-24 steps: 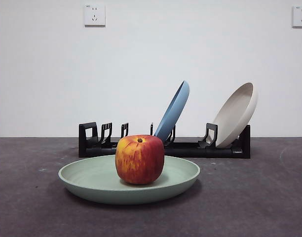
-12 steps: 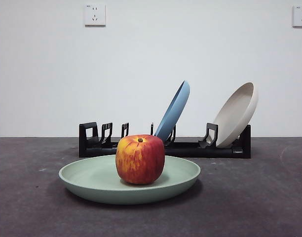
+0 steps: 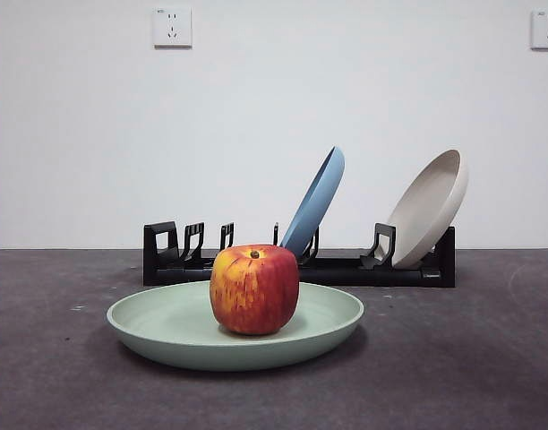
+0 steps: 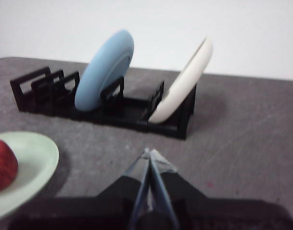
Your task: Take the green plate from the plate rack,put the plate on the table,take the apple from the table,put the apple in the plate
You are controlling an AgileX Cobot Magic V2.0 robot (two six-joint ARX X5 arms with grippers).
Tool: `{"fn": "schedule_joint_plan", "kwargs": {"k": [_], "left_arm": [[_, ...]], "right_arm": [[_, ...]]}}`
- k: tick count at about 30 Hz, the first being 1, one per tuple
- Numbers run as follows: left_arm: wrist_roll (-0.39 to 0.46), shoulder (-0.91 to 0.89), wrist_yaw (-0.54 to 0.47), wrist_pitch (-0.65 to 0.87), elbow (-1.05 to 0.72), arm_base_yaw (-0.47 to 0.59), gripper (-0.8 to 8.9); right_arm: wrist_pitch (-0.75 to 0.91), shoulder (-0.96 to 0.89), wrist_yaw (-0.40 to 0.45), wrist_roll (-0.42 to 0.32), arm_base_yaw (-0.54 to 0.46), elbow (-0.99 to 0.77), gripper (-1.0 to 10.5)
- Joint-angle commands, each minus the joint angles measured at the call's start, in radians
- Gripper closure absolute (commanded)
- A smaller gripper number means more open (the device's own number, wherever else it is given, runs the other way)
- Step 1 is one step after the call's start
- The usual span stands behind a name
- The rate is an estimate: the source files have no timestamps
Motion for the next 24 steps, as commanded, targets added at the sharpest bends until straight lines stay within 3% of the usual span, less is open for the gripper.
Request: {"fn": "schedule_joint_plan", "kwargs": {"k": [1, 24], "left_arm": [[-0.006, -0.003, 0.002, 0.005, -0.014, 0.003, 8.16], [-0.006, -0.003, 0.002, 0.005, -0.014, 0.003, 8.16]], "right_arm": [[0.006, -0.022, 0.003, 0.038, -0.001, -0.045, 9.5], [-0.021, -0.049, 0.003, 0.064, 0.0, -0.09, 9.5]]}}
